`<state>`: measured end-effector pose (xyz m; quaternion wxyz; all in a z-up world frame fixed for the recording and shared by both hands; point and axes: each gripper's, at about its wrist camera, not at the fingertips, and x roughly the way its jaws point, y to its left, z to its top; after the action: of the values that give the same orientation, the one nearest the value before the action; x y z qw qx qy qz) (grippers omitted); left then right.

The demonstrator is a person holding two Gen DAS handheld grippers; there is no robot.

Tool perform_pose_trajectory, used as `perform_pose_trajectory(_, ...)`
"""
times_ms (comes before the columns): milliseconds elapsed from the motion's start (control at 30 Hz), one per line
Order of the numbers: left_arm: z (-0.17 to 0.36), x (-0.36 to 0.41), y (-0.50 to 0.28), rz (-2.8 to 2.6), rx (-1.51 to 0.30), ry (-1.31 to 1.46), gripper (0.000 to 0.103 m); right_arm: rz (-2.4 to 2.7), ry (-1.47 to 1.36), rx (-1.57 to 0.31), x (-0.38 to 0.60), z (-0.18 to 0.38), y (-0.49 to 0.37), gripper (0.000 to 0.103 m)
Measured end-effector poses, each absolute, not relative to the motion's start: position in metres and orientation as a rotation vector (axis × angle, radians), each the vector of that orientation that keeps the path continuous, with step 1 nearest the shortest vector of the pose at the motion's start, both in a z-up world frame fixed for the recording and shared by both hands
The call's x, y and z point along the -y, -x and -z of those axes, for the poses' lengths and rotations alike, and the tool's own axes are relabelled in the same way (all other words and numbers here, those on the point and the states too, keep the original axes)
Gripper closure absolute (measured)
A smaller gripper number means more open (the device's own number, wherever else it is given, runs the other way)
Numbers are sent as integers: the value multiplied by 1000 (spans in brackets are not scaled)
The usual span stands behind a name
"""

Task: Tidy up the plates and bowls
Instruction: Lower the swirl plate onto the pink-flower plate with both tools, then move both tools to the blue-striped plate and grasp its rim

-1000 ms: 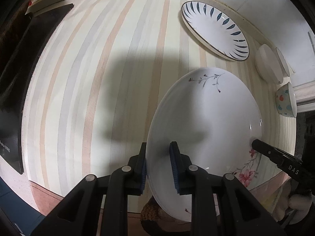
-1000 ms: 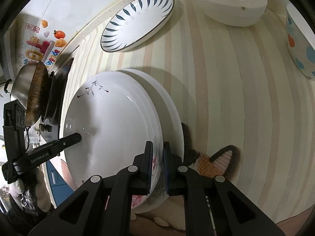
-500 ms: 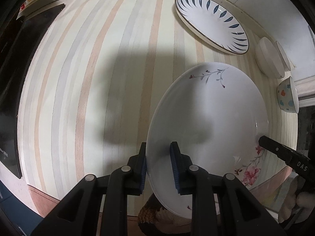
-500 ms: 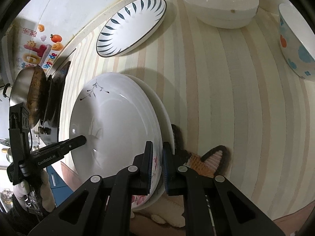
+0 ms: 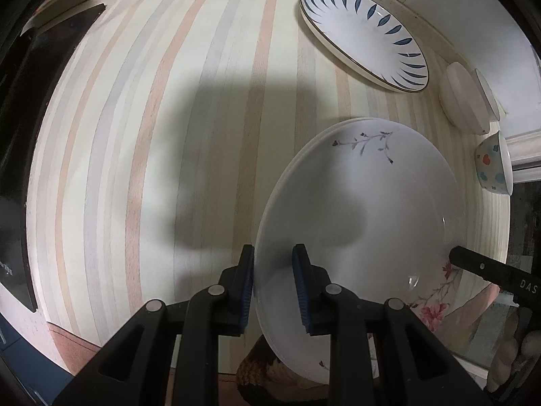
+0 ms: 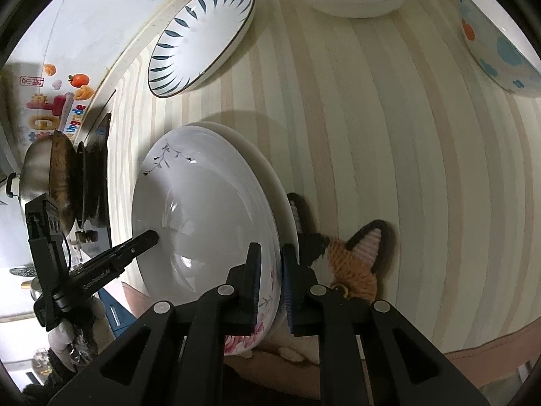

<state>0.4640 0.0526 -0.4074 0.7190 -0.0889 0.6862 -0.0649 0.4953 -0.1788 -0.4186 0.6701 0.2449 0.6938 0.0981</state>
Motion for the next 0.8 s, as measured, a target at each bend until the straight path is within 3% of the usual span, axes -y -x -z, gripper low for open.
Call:
perform_pose_trajectory(633, 407, -48, -466, 135, -1538, 193, 82, -133, -594, -1607, 187, 402, -490, 87)
perform_pose_trajectory(800, 394, -69, -469, 107, -1542, 235, 79, -119, -619, -1524, 197, 380, -508, 87)
